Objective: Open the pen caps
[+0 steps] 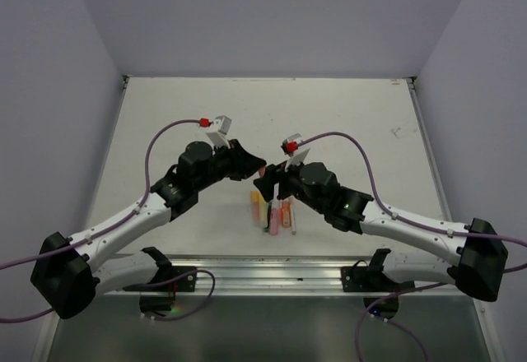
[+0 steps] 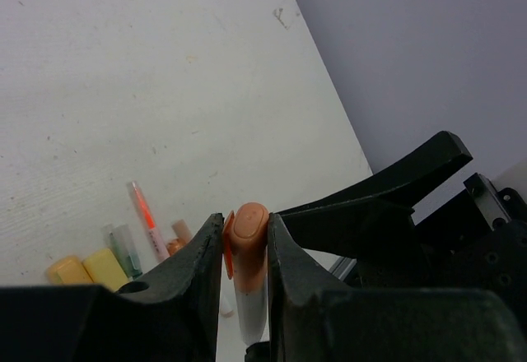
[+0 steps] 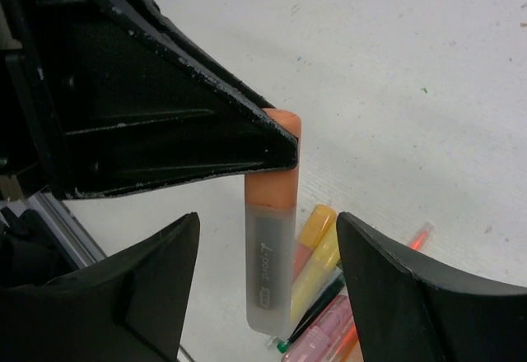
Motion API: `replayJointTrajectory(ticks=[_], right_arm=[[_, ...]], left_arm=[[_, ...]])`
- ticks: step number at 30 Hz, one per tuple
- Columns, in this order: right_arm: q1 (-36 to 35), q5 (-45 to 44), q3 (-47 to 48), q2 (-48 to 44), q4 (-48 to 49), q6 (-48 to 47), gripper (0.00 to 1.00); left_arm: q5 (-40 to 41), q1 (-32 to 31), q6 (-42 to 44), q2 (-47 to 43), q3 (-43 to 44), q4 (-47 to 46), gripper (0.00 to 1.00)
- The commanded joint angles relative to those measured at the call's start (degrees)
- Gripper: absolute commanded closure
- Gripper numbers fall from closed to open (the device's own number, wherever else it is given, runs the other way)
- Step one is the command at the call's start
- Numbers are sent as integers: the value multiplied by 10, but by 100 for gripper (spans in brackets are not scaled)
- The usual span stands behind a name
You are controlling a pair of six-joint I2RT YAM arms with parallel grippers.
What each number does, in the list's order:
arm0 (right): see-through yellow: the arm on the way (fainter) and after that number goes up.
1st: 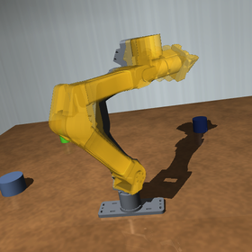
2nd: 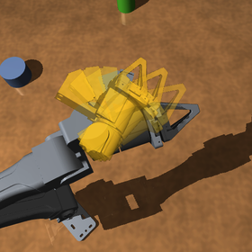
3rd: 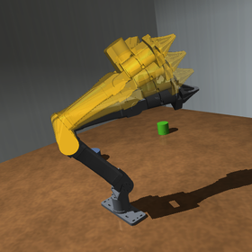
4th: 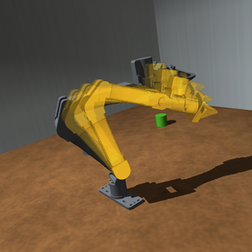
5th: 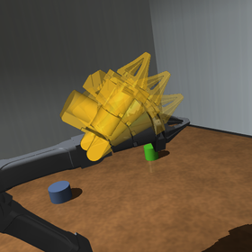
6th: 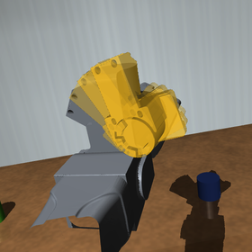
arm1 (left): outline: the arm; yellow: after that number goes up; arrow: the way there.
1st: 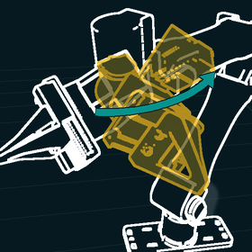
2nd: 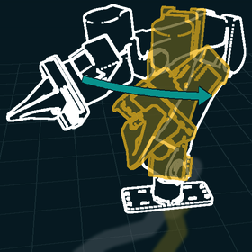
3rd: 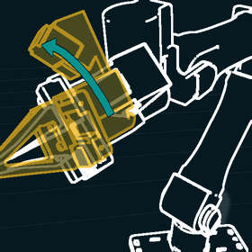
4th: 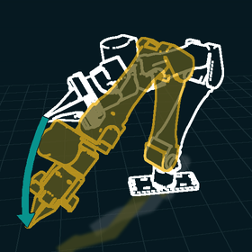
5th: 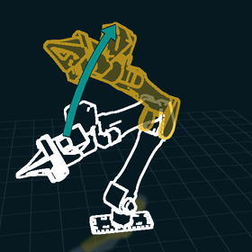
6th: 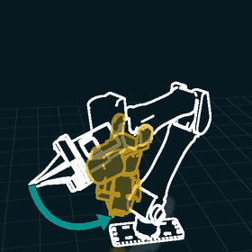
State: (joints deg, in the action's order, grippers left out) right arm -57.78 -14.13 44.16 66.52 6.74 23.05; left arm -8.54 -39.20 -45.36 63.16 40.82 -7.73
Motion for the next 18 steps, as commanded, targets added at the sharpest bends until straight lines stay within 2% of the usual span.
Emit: replayJointTrajectory(ticks=[1, 5, 7, 11, 14, 18], right_arm=[[6, 40, -21, -33, 24, 2, 27], [43, 131, -49, -60, 37, 6, 23], [54, 161, -54, -66, 47, 2, 23], [106, 280, -63, -58, 79, 8, 23], [132, 328, -65, -39, 115, 15, 26], [142, 384, -52, -14, 145, 9, 32]], left_arm=[[1, -3, 37, -23, 16, -33, 100], [-3, -1, 76, -37, 22, -38, 100], [-28, 4, 93, -43, 20, -47, 100], [-96, 28, 99, -48, 7, -104, 100], [-170, 55, 91, -46, -3, -141, 100], [-229, 93, 56, -44, -24, -208, 100]])
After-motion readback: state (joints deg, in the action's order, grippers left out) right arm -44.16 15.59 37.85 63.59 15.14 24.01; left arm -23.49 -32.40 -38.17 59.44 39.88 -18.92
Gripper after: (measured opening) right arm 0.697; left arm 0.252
